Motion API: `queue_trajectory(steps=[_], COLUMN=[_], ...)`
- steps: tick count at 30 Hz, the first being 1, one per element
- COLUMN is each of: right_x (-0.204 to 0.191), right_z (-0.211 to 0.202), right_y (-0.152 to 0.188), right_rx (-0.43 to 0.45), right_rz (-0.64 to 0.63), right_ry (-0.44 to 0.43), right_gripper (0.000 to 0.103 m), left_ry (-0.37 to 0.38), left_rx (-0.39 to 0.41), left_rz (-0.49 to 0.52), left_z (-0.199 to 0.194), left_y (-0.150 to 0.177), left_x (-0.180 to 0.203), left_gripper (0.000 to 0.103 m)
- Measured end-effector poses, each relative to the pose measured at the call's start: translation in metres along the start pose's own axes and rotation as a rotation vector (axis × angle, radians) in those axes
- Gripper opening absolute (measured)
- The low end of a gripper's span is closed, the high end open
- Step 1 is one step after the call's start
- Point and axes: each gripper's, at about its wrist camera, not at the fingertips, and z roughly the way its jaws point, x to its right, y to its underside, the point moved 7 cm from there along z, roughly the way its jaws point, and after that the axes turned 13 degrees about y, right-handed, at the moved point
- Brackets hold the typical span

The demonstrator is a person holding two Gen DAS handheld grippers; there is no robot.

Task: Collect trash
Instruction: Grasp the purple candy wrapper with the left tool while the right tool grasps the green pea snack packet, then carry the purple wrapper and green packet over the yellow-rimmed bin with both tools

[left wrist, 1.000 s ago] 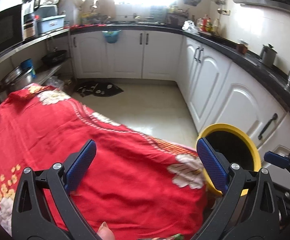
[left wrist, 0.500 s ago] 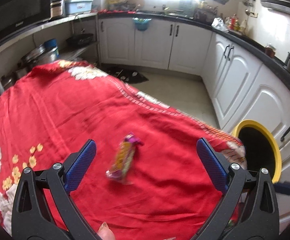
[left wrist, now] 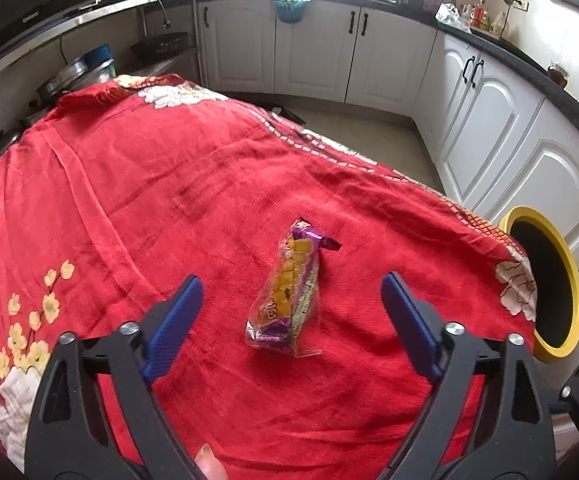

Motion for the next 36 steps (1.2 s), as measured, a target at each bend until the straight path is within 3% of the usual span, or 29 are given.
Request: queue_trajectory(steps=[1,4,5,7,11,19,36], right_x=[0.001,0.003,0.006,0.013,0.024,0.055,0.134], right_z=[0.003,0.006,0.005,0.003,-0.001,-0.018,-0.063], right_y=[0.001,0.003,0.003,0.004,0.005,0.004,0.024], right_rx=[-0.011,-0.025,-0.023,-0.023,-0.014,0.025,0.105], right_rz=[0.005,0.028,0.038,0.063,0.116,0.209,0.396], right_ry=[-0.006,-0.008,-0.012,-0.024,-0.023,-0.013,0.093], right_gripper=[0.048,0.035,0.034,0.032,0.031,0.031,0.031], left_ry=[0.002,0.009,0.012,0.014,0.011,0.046,0.154], left_rx=[-0.004,-0.021,-0.025,-0.037,-0.05,-0.029,0.027], left_rz=[-0.004,-0.023,-0.029,-0.039,-0.039,-0.031,0.074], left_z=[0.002,0.007,0.008,0.011,0.013,0.003,-0.013], left_y=[0.0,0.0,0.0,0.001,0.005,0.004,-0.017], left_x=[-0.001,-0.007,-0.009,-0.011,-0.012,0.005,0.087], left_gripper=[0.07,0.057,0.053,0.029,0.018,0.011,0.01])
